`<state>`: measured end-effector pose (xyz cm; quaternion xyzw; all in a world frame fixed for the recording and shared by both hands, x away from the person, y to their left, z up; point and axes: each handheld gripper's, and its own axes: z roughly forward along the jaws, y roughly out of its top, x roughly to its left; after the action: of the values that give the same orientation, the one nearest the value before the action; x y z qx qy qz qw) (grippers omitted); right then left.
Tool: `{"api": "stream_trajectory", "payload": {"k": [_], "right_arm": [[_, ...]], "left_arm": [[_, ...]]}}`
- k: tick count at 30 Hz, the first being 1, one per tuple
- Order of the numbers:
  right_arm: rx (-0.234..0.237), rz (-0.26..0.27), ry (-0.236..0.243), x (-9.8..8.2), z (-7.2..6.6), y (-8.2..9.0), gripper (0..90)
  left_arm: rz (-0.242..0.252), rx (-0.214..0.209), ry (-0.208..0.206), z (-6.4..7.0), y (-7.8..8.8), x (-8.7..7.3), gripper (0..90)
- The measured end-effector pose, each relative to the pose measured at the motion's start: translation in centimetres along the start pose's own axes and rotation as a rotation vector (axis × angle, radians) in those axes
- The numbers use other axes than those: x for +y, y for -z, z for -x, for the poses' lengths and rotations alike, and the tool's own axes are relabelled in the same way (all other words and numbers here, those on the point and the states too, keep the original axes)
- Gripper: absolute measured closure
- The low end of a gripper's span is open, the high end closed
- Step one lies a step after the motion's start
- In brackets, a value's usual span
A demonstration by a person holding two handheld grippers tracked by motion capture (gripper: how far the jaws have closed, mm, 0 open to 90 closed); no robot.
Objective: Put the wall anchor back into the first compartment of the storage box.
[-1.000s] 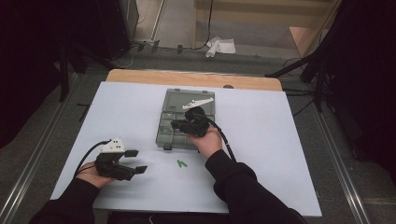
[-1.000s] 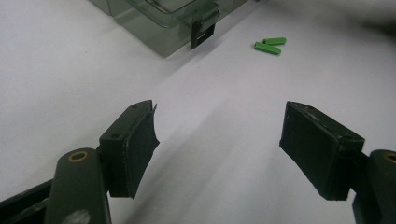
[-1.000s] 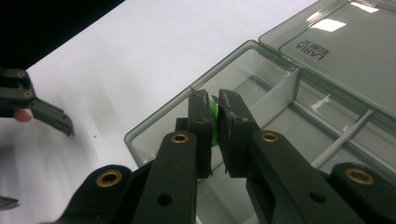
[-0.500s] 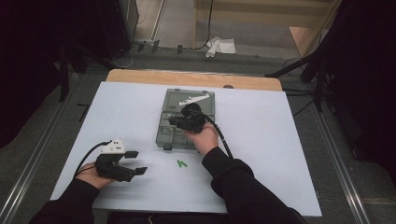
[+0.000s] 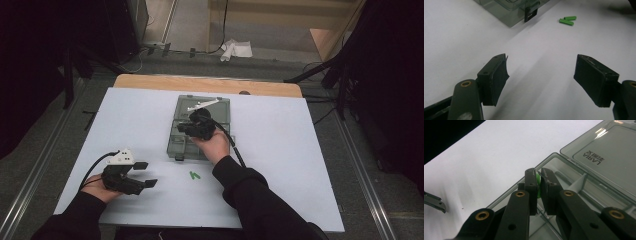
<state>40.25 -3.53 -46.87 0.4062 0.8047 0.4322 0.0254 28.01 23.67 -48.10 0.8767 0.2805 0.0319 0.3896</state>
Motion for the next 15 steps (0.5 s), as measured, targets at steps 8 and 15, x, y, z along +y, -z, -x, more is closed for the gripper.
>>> {"api": "stream_trajectory", "payload": {"k": [8,15], "right_arm": [[-0.021,-0.011,0.014,0.12,-0.14,-0.69,84.6],[0.027,0.007,0.011,0.20,-0.14,-0.19,68.8]], "left_arm": [[0.008,0.000,-0.001,0.03,-0.04,-0.06,25.6],[0.008,0.002,-0.005,0.04,0.08,-0.05,25.6]]}}
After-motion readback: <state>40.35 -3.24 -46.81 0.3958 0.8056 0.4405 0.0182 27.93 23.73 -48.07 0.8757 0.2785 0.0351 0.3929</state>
